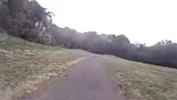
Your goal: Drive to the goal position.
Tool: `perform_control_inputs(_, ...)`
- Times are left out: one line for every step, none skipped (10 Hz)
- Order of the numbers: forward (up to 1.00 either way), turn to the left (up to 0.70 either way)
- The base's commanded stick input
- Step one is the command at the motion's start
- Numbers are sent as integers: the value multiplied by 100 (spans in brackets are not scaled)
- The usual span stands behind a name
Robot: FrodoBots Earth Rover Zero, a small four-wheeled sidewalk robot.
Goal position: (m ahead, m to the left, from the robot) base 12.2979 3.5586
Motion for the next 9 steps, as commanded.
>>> perform_control_inputs(45,-21)
perform_control_inputs(45,-11)
perform_control_inputs(45,-1)
perform_control_inputs(45,0)
perform_control_inputs(45,0)
perform_control_inputs(45,0)
perform_control_inputs(45,0)
perform_control_inputs(45,0)
perform_control_inputs(45,0)
